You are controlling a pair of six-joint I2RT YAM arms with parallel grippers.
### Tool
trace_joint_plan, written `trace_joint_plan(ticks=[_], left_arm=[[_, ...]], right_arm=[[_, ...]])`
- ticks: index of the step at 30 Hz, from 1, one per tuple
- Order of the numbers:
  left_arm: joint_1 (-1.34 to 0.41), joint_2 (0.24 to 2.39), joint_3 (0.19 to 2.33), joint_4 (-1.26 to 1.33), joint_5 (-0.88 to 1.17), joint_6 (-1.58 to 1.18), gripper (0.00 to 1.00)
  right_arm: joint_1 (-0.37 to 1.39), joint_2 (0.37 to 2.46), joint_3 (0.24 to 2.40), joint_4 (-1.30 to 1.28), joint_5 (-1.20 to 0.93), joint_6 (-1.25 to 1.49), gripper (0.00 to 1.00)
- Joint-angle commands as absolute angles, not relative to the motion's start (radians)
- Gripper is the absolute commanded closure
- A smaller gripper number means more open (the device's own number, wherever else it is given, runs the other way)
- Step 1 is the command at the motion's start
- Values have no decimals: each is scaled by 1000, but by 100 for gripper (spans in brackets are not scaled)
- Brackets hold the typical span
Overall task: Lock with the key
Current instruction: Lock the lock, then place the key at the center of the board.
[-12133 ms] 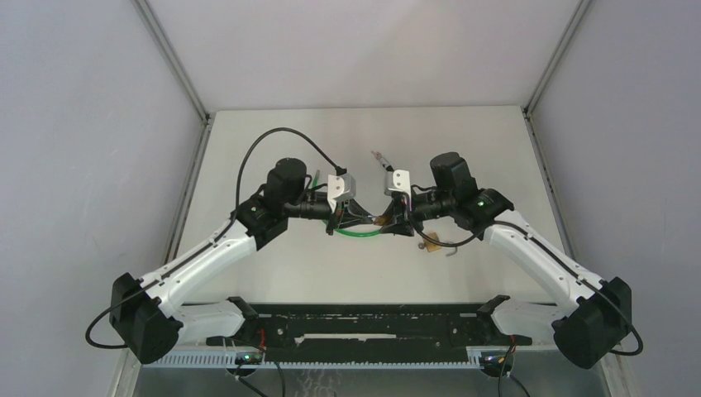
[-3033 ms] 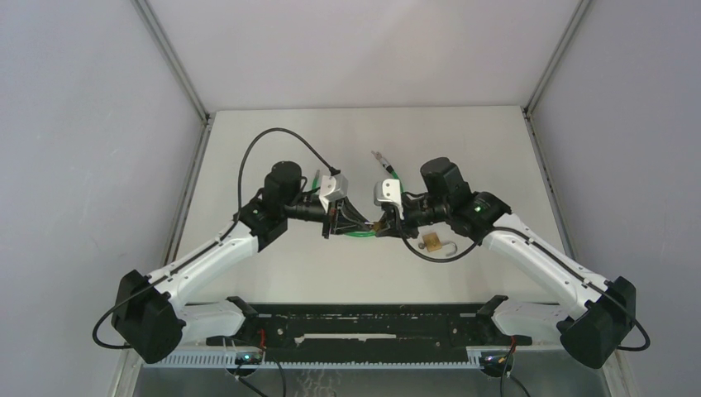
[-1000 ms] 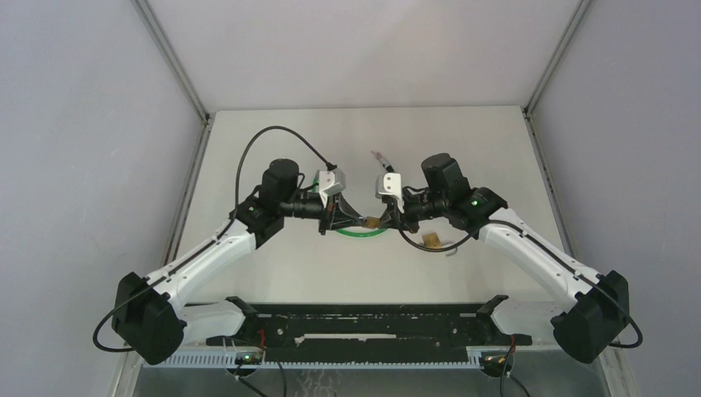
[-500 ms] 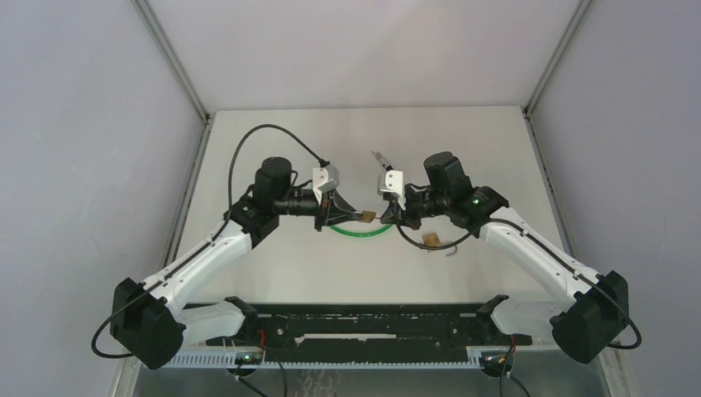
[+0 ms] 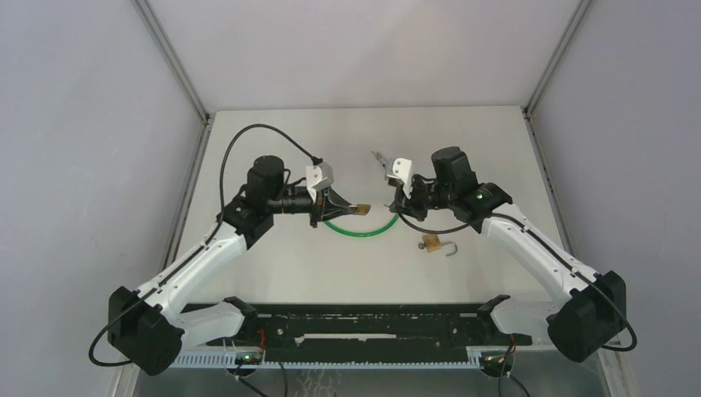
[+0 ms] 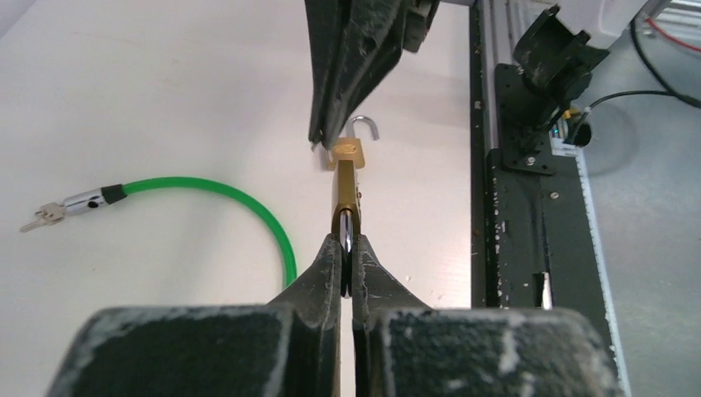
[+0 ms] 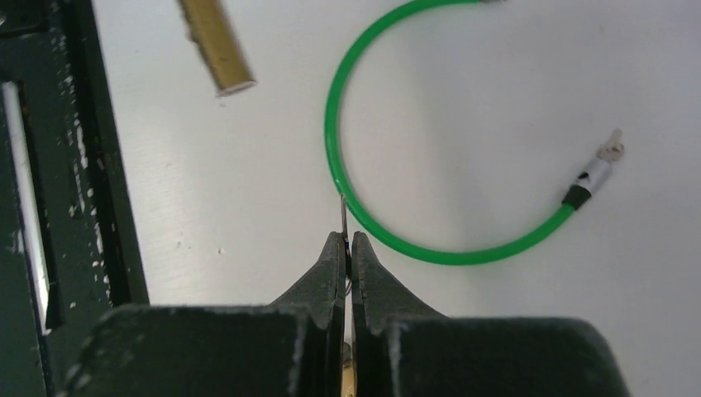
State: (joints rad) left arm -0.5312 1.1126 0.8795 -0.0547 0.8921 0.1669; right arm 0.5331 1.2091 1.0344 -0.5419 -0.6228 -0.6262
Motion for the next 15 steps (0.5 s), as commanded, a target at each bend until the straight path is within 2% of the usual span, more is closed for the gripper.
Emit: trace_joint_plan(ticks=[1,4,8,15], left_arm=[[-520,1080,1008,-144,846,277,100],[-501,1085,1075,-308,814,403,100],[-414,1078,1097,-445,773,500,100],[-223,1016,991,-449,733,430,100]], right_arm=[[485,1199,1036,-416,-534,-474,100],[470,1208,1035,-405,-553,-451,100],[547,1248,1035,-405,-467,-482,98],[688,1396,1035,-270,-470,-360,98]])
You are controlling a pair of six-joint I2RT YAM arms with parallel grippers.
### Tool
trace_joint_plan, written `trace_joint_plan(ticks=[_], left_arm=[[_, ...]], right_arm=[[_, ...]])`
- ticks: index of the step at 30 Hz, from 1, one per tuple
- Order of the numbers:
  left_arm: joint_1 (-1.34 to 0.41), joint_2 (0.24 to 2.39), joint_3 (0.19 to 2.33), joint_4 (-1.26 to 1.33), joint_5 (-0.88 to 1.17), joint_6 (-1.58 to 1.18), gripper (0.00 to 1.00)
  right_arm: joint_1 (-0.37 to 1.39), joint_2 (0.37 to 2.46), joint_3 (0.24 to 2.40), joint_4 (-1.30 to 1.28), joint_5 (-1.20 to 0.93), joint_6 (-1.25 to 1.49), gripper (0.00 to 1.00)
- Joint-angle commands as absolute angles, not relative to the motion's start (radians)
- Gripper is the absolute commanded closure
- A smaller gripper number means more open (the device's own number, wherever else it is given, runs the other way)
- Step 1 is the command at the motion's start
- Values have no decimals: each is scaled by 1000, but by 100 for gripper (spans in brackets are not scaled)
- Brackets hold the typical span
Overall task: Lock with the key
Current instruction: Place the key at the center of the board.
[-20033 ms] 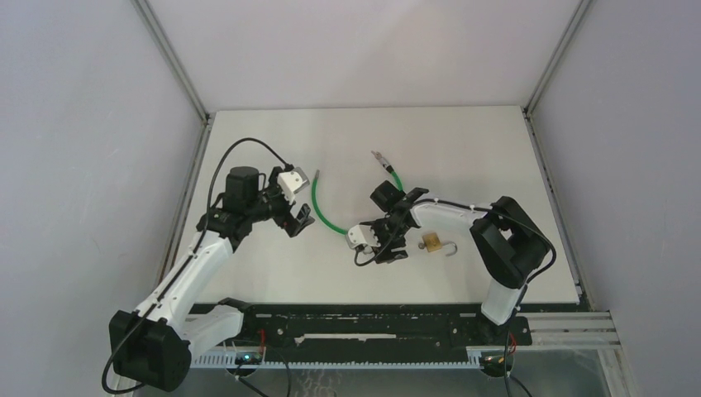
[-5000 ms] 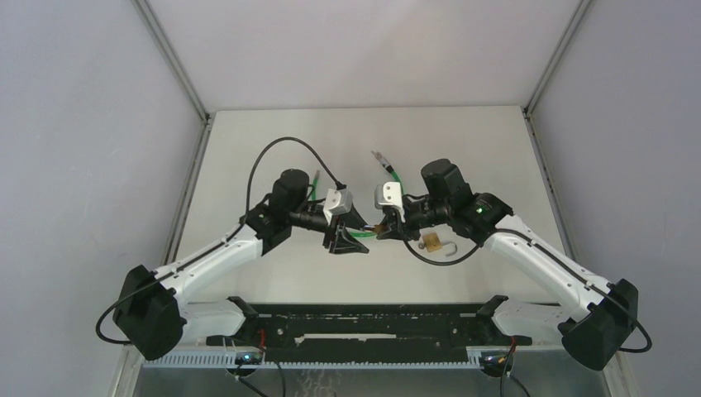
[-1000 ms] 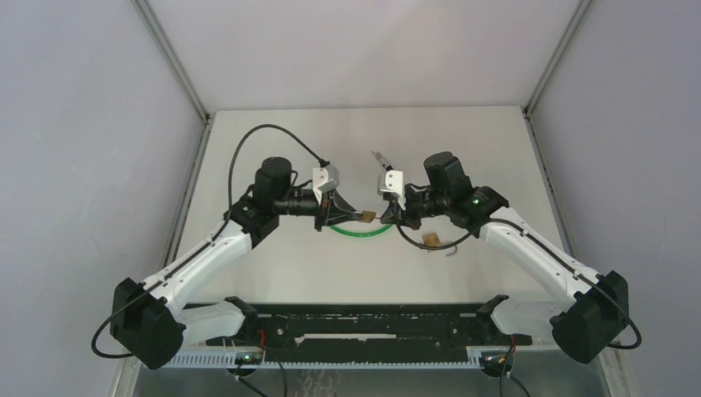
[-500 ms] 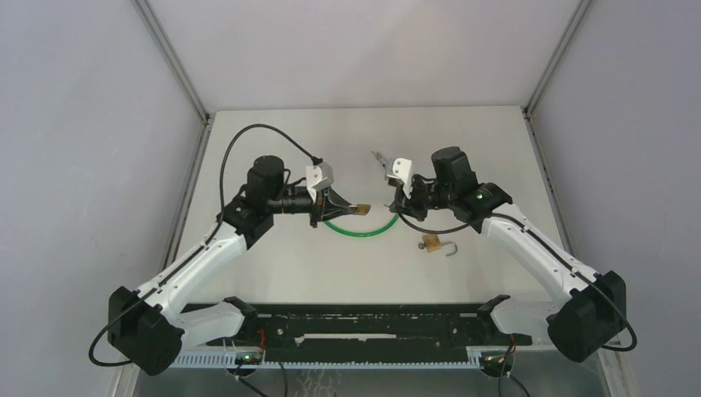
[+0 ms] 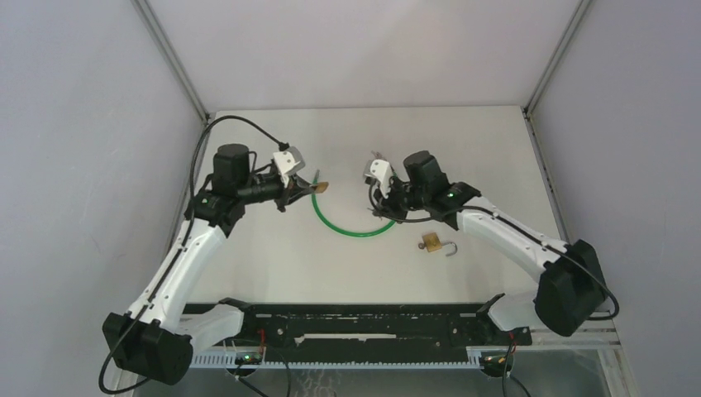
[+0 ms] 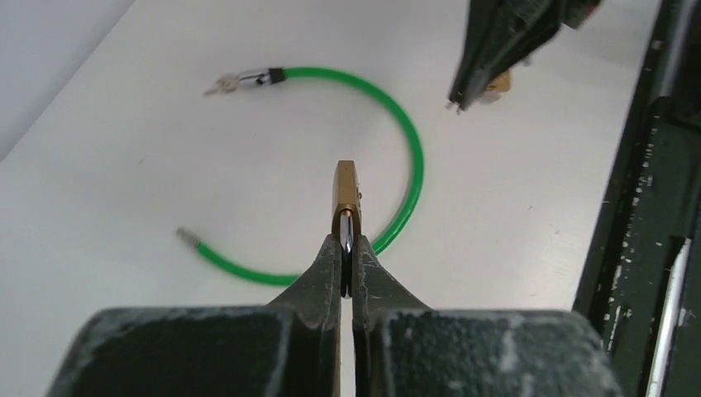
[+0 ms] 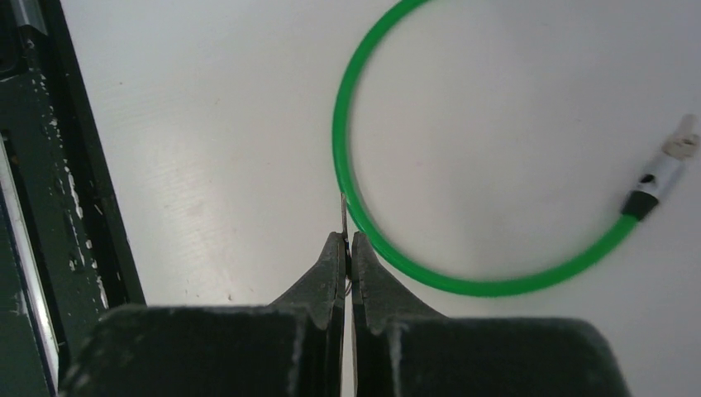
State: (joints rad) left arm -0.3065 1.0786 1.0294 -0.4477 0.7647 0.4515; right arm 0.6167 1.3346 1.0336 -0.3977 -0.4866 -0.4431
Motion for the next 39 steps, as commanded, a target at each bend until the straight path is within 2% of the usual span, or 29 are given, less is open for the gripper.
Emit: trace_joint_plan(ticks=[1,7,11,21,23,27,29,32,39], left_arm=[[-200,1001,978,-417,711,392,100],[-107,976,958,-298,447,215,99],[-83,991,968,-292,353,171,100],[-34,987,948,-295,275,109,100],[-33,985,939,-296,287,111,100],[-34,1007,924,-307,338,133,100],[-33,1033,919,-325,369,153,100],[-34,1082,904,-364,437,195,100],[-33,1207,869,-446,512,227,100]], right_arm=[[717,1422,1039,-243,-464,-349,98],[888,1655,1179,-205,-441,-295,98],[977,1828,1335,-252,-423,-259,97],[1027,2123,1620,-341,-373,-219,90],[1024,2155,1657,-368,-369,-227,83],[1009,2132,1651,-399,-407,-249,51],[987,2089,1620,-407,-436,-273,41],[947,1997,1541,-413,-479,-329,35],[771,1782,1358,-466,-519,-386,33]])
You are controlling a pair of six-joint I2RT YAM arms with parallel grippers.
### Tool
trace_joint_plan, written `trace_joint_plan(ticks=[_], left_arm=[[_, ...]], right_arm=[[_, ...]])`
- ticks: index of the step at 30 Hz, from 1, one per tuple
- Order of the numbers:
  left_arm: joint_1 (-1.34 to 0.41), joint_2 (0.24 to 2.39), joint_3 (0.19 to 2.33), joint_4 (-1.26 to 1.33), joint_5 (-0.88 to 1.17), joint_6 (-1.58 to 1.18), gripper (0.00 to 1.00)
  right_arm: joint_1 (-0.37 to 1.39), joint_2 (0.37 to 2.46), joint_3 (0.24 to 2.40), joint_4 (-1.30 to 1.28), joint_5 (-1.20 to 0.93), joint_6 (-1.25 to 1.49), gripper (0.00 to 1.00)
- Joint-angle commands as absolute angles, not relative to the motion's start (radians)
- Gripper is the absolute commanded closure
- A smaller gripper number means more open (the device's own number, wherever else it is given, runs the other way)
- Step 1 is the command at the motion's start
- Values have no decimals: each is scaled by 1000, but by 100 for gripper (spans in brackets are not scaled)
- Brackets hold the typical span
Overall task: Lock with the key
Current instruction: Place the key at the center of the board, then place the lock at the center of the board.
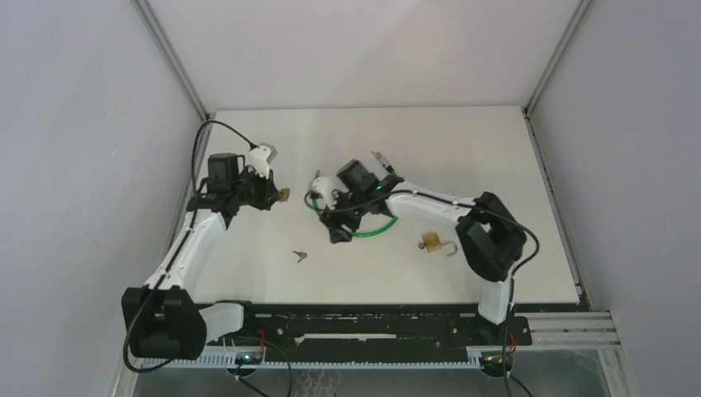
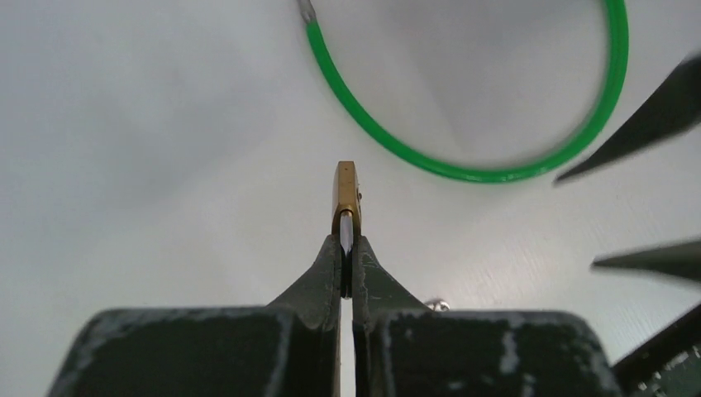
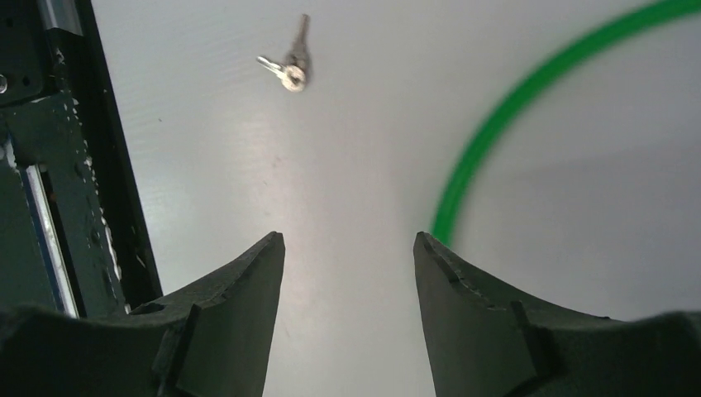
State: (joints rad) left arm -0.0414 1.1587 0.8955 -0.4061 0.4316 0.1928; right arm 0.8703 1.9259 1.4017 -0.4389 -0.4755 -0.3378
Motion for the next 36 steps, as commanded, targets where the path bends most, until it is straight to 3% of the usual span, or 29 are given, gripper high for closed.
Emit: trace_joint_plan(ticks=[1,8,18,26,36], left_arm=[[-34,1226,868,-461,521,224,100],[-35,1415,916,-550,594,191,99],[-35,1630,976,-610,678,167,95],[-33,1671,999,-627,656,162,72],[-33,1612,996,-598,509,152,50]], right_arm=[[741,1749,1348,-478,-523,-387,33],[571,1598,1283,-512,-542,-370,34],[474,1432,1205,-639,-442,-472,32],[431,1305,1092,-636,-410,-479,31],[402,1194,982,-631,-322,-475,25]])
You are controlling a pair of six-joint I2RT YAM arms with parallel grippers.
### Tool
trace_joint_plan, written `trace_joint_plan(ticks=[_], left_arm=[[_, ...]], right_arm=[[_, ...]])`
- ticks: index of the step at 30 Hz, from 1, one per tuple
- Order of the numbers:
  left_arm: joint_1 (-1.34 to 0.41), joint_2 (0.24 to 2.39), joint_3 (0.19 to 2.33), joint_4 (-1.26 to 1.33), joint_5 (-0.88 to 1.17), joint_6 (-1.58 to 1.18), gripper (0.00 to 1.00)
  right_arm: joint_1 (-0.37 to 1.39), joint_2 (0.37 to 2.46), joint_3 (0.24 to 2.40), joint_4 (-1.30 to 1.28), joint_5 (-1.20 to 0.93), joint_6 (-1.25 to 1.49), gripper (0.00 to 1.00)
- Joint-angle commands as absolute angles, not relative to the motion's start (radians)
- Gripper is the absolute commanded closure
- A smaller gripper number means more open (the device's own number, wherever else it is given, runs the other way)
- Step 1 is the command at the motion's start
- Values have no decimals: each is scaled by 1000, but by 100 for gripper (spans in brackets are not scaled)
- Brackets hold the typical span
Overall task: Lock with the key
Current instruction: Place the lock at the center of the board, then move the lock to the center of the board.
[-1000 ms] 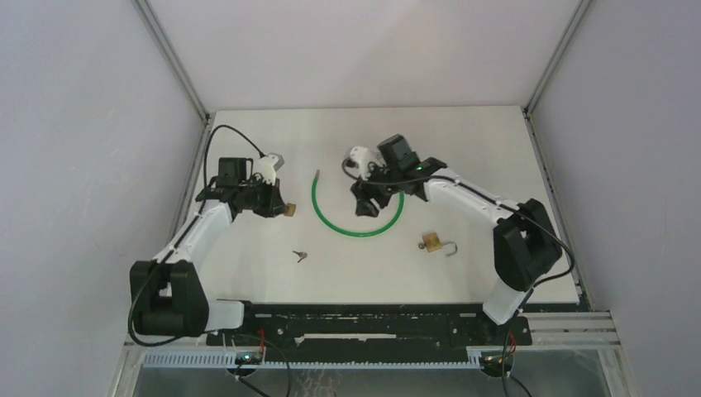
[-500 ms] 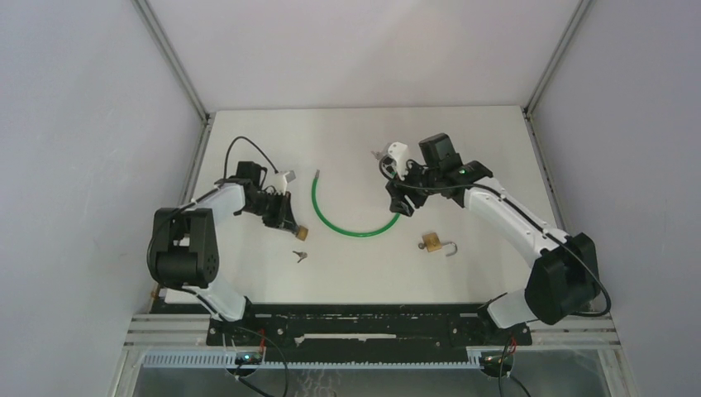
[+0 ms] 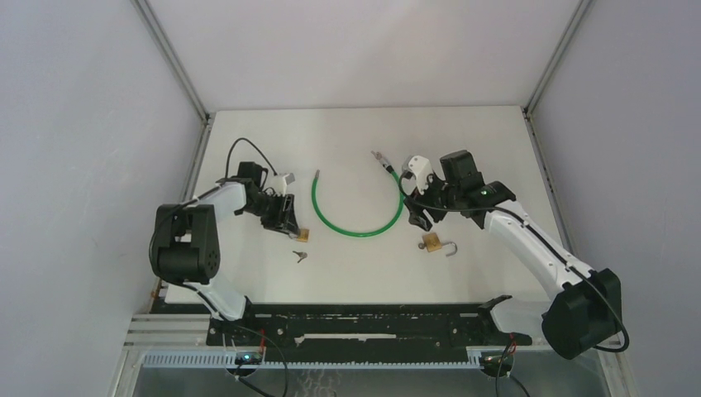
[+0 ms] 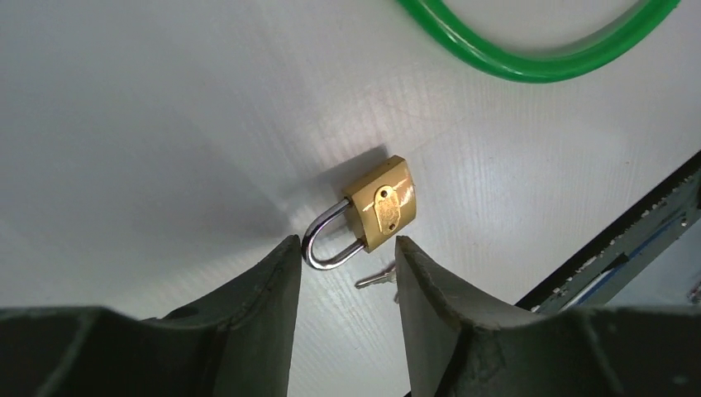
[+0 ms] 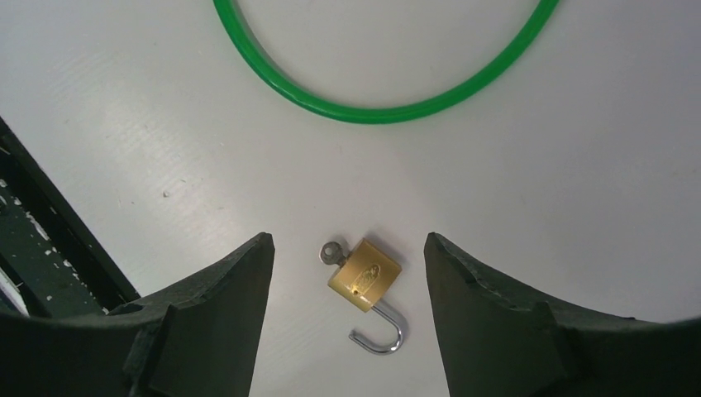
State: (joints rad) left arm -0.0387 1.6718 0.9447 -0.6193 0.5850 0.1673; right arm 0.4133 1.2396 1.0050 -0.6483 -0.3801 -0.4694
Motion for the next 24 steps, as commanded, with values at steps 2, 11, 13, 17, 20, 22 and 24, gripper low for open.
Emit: trace_joint_plan(ticks=[2,11,13,17,20,22,24], left_arm=[[-34,1573,982,-571,460,144,43],[-34,1304,927,-462,280,182,16],[-34,1230,910,-427,245,205,6],[-33,1096,891,-360,196,290,0],[-33,1013,891,-321,178,349,0],[-33,967,891,-299,182,361,0],[-34,921,890,-284,203,353,0]], right_arm=[[402,1178,967,-627,-280,-469,24],[381,1103,909,-602,-110,-460,18],[366,1086,903,-603,-107,-454,14],[319,1053,890,-597,-111,-443,7],[282,1029,883,-585,-98,-422,5],[260,1003,871,-567,-84,-416,4],[233,976,852,-553,-97,-432,2]])
